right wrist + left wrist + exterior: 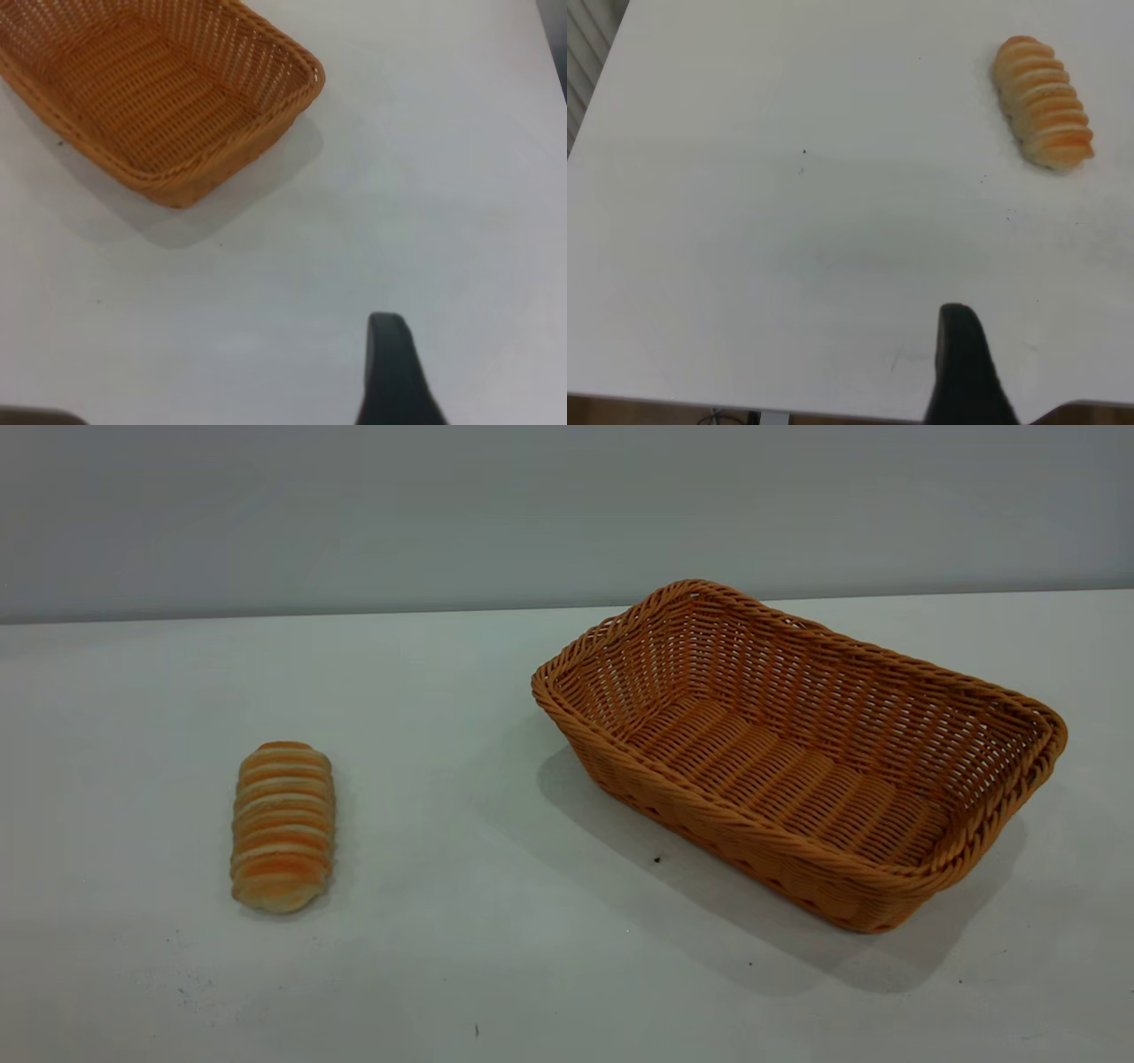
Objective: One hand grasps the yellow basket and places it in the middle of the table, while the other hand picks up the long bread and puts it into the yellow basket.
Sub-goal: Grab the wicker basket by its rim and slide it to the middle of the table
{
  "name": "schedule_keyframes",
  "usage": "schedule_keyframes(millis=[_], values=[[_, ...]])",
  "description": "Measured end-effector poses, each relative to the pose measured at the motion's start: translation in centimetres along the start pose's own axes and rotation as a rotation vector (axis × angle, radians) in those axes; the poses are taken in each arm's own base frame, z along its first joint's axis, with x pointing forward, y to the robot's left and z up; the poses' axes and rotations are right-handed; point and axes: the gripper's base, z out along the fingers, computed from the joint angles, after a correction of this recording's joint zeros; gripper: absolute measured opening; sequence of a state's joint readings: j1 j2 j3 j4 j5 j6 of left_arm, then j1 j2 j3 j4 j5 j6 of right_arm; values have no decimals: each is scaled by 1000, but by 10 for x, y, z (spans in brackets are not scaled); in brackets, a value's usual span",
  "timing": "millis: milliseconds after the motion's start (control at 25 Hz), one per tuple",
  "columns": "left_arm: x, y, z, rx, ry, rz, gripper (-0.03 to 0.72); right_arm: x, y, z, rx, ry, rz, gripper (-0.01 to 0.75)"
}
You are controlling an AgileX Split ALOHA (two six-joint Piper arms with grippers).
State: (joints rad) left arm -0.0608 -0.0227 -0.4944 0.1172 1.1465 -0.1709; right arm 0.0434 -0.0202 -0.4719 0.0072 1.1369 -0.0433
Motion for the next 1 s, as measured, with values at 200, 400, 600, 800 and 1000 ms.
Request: schedule_keyframes(millis=[200,400,600,800,1000], values=[[0,0,0,0,0,0,513,0,0,0,0,0,0,508],[0,2,0,-18,-3,6,513,0,0,0,0,0,0,508],[0,2,0,-22,-4,8,513,0,0,0,0,0,0,508],[-1,2,0,-25,-13,12,513,0,0,0,0,0,0,508],[-16,1,-4,-6,-174,10,513,0,0,0,-1,0,0,508]])
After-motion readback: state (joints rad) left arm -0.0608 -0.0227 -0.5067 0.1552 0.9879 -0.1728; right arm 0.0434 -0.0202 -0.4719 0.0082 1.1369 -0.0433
